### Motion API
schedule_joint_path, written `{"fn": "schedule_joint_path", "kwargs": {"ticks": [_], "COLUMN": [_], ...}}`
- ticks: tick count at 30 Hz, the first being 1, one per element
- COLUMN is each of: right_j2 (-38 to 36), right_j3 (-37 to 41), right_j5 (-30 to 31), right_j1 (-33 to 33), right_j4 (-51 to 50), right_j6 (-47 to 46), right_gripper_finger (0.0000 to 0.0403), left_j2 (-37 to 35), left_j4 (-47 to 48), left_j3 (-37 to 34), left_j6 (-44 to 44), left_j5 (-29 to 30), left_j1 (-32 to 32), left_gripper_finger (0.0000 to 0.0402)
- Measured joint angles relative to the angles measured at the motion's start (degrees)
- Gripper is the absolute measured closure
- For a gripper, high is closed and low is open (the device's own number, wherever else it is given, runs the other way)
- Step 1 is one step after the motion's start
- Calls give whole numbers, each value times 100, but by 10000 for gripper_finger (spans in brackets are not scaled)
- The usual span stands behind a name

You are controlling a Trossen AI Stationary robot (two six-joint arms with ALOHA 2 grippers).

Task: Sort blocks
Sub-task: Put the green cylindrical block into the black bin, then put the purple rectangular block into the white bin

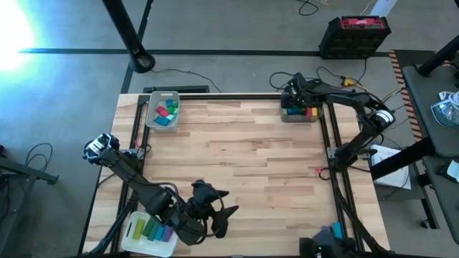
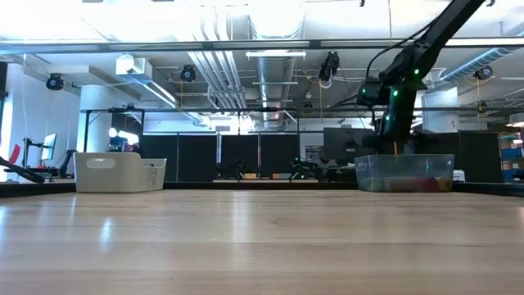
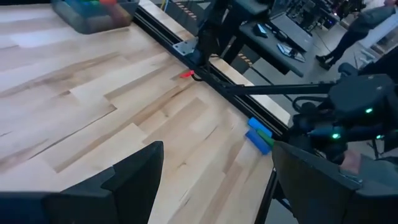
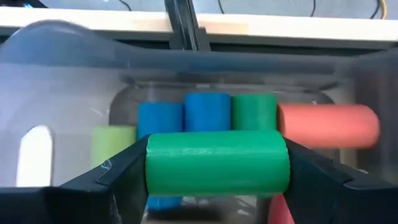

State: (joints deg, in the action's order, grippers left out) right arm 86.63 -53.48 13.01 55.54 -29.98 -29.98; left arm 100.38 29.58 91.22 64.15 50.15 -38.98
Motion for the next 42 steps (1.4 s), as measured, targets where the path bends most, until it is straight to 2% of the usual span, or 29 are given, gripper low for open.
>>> {"fn": "schedule_joint_path", "kwargs": {"ticks": [5, 11, 17, 21, 24, 28, 31, 34, 38, 40, 42], "right_j2": [366, 459, -353, -1256, -1988, -2880, -3162, -3121, -2690, -2400, -2064], "right_j3": [-104, -224, -228, -34, 208, 443, 469, 473, 475, 463, 394], "right_j5": [51, 68, 169, 632, 1160, 1506, 1823, 1910, 1362, 671, -339], "right_j1": [38, 19, -158, -768, -1695, -3466, -5040, -6469, -7985, -8585, -9047], "right_j4": [254, 137, -23, -372, -814, -1281, -1642, -2051, -2311, -2306, -2237], "right_j6": [-5, -88, -161, -564, -1292, -2766, -4019, -5202, -6311, -6534, -6678], "right_gripper_finger": [113, 54, 37, 36, 35, 35, 35, 35, 35, 35, 35], "left_j2": [0, 0, -40, -95, -105, -116, -120, -120, -122, -122, -122], "left_j4": [9, 44, 152, 195, 288, 412, 468, 443, 263, 150, 94], "left_j3": [0, 0, 0, 4, 4, 4, 4, 4, 4, 4, 4], "left_j6": [155, 215, -22, -364, -592, -816, -1090, -1495, -2092, -2406, -2638], "left_j5": [4, 39, 39, 39, 37, 36, 33, -45, -531, -863, -1124], "left_j1": [11, 26, 10, -53, -111, -187, -210, -210, -204, -179, -177], "left_gripper_finger": [116, 116, 116, 116, 116, 116, 116, 116, 116, 116, 116]}}
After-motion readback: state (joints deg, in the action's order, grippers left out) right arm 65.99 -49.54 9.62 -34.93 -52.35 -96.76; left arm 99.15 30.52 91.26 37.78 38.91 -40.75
